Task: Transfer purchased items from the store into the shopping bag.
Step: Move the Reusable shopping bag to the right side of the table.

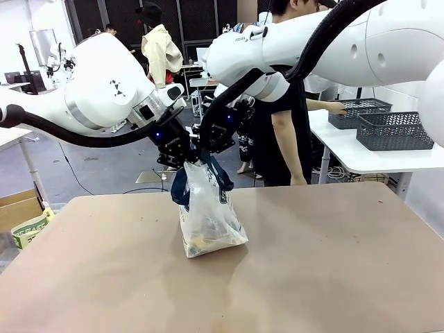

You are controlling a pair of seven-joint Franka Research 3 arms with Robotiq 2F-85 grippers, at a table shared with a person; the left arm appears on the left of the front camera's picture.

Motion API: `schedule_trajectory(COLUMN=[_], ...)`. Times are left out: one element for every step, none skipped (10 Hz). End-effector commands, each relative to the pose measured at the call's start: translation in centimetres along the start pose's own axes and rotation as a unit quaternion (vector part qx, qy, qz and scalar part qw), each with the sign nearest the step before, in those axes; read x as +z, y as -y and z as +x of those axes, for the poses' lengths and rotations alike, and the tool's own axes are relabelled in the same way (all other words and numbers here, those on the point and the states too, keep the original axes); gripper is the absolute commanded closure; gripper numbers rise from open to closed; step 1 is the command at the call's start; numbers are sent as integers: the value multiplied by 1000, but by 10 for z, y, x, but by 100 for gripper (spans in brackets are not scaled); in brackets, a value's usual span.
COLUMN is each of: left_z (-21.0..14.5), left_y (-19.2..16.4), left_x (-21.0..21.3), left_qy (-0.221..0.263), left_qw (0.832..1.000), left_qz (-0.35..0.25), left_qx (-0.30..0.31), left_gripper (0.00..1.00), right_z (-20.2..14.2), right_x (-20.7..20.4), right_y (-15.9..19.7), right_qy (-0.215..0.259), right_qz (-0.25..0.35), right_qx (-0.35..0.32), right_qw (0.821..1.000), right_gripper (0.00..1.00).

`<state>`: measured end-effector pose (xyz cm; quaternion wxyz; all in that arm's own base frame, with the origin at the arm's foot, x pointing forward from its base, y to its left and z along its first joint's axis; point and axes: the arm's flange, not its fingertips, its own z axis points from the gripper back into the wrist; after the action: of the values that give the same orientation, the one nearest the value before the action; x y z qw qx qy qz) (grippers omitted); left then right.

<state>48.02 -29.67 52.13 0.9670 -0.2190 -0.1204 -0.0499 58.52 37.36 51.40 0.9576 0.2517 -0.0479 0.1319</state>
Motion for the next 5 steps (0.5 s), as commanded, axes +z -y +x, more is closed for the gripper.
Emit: schedule_trajectory(left_z=[0, 0, 0, 0, 0], left_y=[-2, -2, -2, -2, -2], left_x=[-1, -1, -1, -1, -1], left_qy=[3, 3, 3, 3, 3], left_qw=[1000, 1000, 1000, 1000, 1000], left_qz=[-12, -12, -12, -12, -12], left_qx=[14, 14, 14, 14, 14], left_gripper=[100, 100, 100, 100, 100], right_z=[-19, -26, -33, -41, -49], right_x=[18, 27, 38, 46, 57], right_y=[22, 30, 38, 48, 58], right_qy=[29, 44, 58, 73, 84], right_qz=[30, 44, 57, 70, 87], right_qx=[15, 22, 22, 19, 28], right_qw=[999, 998, 996, 995, 992], right_gripper=[64, 45, 26, 7, 0])
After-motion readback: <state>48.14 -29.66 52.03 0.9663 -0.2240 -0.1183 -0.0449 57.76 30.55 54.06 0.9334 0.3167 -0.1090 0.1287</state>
